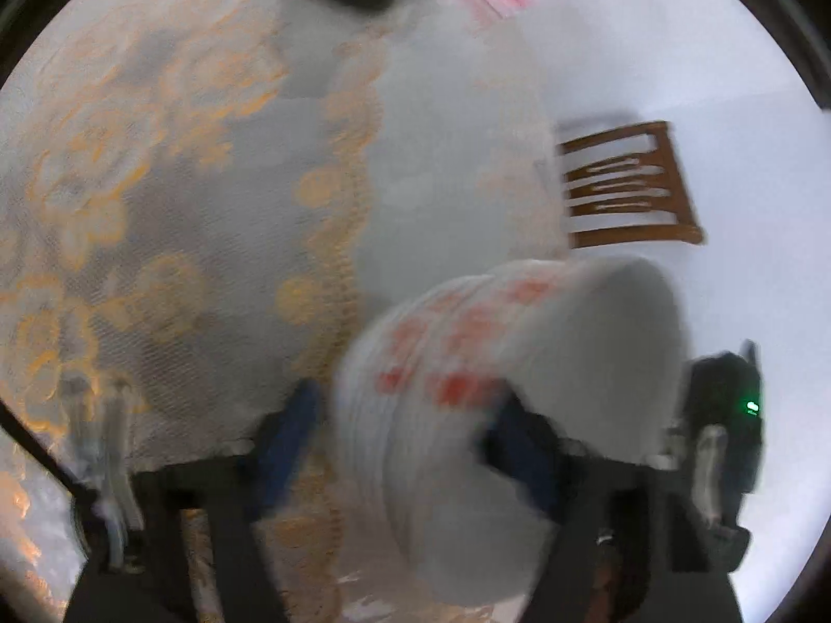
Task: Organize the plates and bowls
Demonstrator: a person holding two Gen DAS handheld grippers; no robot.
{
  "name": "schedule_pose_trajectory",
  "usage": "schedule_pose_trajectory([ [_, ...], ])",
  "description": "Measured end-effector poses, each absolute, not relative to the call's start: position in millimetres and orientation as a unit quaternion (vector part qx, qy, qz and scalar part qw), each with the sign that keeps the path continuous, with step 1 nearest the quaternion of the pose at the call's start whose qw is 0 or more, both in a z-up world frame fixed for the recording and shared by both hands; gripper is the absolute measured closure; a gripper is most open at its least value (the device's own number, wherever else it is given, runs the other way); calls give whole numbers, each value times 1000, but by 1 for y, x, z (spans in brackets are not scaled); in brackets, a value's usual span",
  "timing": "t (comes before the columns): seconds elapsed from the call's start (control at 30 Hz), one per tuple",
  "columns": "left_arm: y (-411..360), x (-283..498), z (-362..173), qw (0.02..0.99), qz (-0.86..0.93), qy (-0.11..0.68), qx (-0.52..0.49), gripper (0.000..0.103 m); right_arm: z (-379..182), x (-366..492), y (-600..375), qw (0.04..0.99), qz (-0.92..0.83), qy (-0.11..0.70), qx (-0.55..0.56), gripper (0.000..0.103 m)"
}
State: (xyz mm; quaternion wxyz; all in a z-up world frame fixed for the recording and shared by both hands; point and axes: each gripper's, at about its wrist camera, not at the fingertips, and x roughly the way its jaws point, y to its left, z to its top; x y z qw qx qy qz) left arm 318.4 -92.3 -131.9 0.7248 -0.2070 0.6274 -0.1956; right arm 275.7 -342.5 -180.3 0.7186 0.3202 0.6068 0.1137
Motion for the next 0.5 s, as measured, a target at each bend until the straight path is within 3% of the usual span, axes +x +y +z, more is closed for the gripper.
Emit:
schedule_pose_trajectory([
  [0.27, -74, 312, -130, 731, -195, 614, -225, 57, -174, 271, -340, 728, 108, 607, 299, 42],
  [0.5, -65, 305, -129, 728, -191, 615, -237, 57, -171, 264, -339, 731, 110, 608, 290, 45],
])
